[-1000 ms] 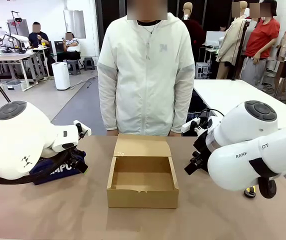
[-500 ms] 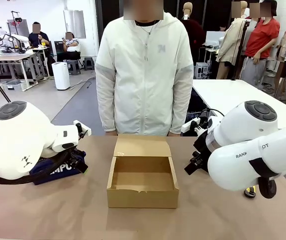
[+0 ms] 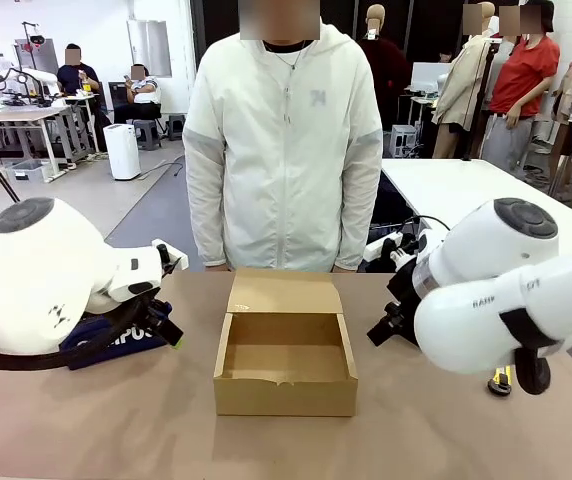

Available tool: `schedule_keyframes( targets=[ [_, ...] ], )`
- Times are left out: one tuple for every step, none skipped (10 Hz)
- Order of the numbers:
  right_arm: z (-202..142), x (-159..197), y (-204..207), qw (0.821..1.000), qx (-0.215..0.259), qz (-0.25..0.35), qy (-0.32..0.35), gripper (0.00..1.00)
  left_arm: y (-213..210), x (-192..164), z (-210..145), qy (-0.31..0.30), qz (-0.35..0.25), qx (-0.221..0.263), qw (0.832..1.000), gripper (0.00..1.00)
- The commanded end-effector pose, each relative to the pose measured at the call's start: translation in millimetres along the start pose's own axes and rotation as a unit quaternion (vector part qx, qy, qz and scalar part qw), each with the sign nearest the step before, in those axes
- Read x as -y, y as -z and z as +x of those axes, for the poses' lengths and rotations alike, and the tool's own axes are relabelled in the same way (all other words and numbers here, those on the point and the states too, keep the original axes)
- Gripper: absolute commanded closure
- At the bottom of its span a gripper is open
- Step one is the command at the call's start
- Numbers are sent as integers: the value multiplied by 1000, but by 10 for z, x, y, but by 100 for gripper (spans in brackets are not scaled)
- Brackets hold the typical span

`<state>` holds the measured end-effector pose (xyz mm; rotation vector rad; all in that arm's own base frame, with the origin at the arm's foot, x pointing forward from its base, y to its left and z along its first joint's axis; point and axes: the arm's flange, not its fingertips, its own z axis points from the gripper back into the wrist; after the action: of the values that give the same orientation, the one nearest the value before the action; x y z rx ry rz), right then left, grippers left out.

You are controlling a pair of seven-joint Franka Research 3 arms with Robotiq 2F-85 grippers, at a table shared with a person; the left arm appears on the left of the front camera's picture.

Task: Pack the items into the box.
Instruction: Pick up the item indicated by the person and place it inside the Mailer Box.

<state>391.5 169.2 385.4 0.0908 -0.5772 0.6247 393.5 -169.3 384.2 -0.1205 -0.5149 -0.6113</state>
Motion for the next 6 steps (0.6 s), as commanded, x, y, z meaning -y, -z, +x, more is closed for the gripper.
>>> schedule_keyframes(
  targets=[
    [246,311,-811,991,30,64,115,0,-767,-148,262,-88,-68,-53,992,0],
    [298,374,-1170,979,39,115,164,0,-1123,-233,299,-100,-133,-52,985,0],
    [269,534,-1557,960,51,198,193,0,-1448,-412,311,-123,-180,-43,975,0],
    [155,756,-1908,934,56,268,230,0,-1755,-660,269,-165,-207,-19,964,0],
    [-94,995,-2170,913,81,288,279,0,-2145,-1128,80,-239,-231,33,943,0],
    [-385,1314,-2249,883,99,301,346,0,-2422,-1616,-211,-316,-256,98,908,0]
  ],
)
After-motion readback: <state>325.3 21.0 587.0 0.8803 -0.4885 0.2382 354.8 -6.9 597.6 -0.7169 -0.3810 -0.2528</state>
